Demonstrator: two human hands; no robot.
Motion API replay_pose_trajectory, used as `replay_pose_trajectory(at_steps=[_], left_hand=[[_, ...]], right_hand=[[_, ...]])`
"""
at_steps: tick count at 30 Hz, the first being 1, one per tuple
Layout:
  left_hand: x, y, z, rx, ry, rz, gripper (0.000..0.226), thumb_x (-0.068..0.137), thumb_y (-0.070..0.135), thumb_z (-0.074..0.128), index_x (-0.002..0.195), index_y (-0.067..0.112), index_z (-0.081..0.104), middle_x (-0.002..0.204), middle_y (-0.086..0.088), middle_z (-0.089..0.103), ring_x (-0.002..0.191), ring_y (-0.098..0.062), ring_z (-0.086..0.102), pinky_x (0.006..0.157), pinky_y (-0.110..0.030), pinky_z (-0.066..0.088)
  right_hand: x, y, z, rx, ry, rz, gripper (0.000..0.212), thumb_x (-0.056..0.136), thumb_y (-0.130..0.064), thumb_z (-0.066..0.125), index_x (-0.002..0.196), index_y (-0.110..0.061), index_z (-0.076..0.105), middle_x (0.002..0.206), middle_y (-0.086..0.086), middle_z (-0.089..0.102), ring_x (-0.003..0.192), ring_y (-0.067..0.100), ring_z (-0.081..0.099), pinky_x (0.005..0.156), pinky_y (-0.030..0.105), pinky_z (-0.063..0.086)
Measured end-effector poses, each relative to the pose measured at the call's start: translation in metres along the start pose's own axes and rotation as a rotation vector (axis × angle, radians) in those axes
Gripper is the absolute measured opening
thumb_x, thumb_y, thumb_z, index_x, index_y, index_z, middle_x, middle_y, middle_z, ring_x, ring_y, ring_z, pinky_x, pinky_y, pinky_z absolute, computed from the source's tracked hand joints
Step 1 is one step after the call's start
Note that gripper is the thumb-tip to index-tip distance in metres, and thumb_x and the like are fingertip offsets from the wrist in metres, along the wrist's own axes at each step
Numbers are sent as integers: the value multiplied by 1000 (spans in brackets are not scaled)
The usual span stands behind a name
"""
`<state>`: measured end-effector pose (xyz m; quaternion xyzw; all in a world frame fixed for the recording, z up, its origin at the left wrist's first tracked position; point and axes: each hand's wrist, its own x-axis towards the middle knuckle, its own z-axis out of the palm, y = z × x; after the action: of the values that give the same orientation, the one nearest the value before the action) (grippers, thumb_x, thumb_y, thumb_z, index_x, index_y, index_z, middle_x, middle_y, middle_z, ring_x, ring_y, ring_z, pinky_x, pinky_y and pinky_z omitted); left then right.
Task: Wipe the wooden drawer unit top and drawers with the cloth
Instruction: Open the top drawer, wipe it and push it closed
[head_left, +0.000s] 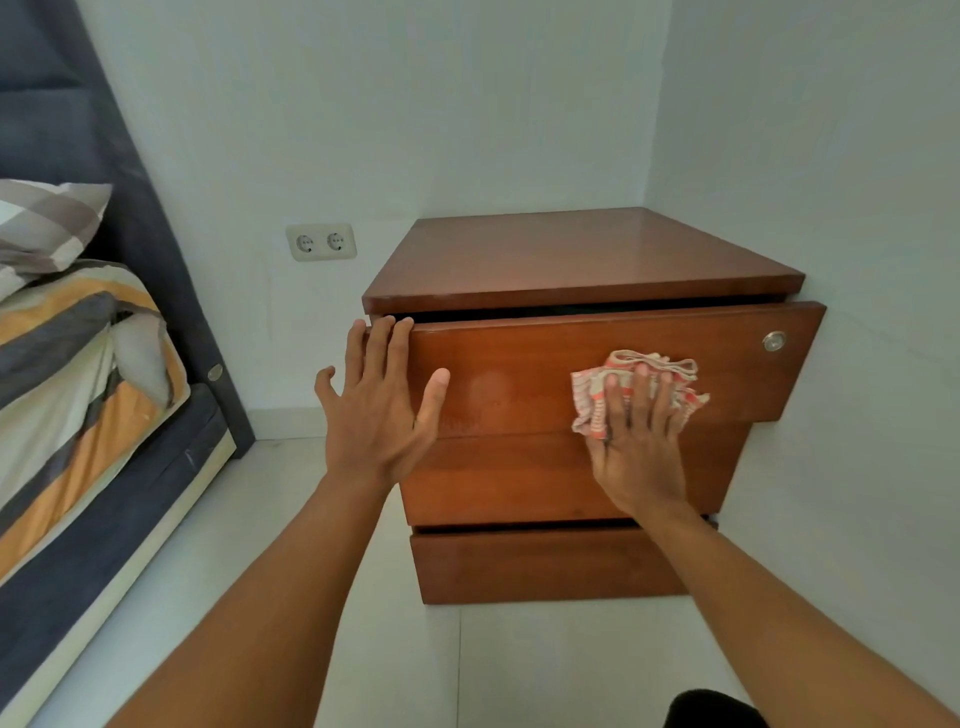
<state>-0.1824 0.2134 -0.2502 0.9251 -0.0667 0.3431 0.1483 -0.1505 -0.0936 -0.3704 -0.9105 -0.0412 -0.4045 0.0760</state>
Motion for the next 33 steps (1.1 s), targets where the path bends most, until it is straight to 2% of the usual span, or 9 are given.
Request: replay_pose_trajectory(at_steps=[4,10,13,17,19,21,25,29,33], left_hand=[[0,1,2,2,1,-1,77,97,70,19,159,25,23,169,0,20,158,-23,7,118,-68,19],[0,4,4,16,12,-15,78,97,70,22,159,24,23,169,0,20,158,-24,7,118,-69,20],[0,4,5,19,11,-14,78,97,71,23,159,24,23,169,0,19,158,-24,6,118,-69,19],[-1,2,5,44,3,-18,80,96,73,20,160,24,21,170,0,17,159,-24,5,118,-68,18],[-2,3,6,42,5,-20,81,96,73,19,160,24,21,170,0,17,159,-24,4,118,-68,18],[-2,4,5,41,6,-20,81,96,73,19,160,24,20,170,0,17,159,-23,3,118,-68,17],[-1,3,4,39,-5,-13,80,96,72,20,160,24,21,170,0,18,159,-23,5,117,-69,18],[-1,4,3,29,-6,-15,80,96,72,19,159,23,24,169,-1,20,158,-24,8,117,-70,19],[0,2,4,28,-9,-12,79,96,72,23,159,23,25,169,-1,20,158,-25,9,117,-70,18]], right_hand=[[-5,51,-11,2,-17,42,82,99,-51,31,162,-22,-12,169,16,-16,153,52,-1,118,71,13],[-9,106,-27,-36,12,175,83,102,-43,37,162,-12,-10,167,30,-1,152,56,2,123,67,10],[-8,108,-37,-10,51,174,72,104,-27,37,164,-13,0,168,25,3,154,51,3,124,63,14],[1,74,-58,205,219,366,67,102,2,42,162,-11,16,170,16,10,157,39,7,129,46,13],[17,48,-71,267,325,344,65,102,2,38,162,-11,19,170,15,12,158,37,7,128,33,5],[42,22,-85,248,334,202,65,102,0,39,163,-14,20,171,12,11,158,34,5,128,37,8],[74,14,-99,95,92,-61,61,101,-13,42,160,-21,29,168,4,23,157,30,14,127,51,19],[75,49,-109,-26,80,8,50,99,-27,38,147,-14,44,150,13,45,143,36,36,122,52,26],[77,85,-117,-72,98,118,46,99,-30,37,138,-9,49,144,15,49,138,40,39,121,51,26]])
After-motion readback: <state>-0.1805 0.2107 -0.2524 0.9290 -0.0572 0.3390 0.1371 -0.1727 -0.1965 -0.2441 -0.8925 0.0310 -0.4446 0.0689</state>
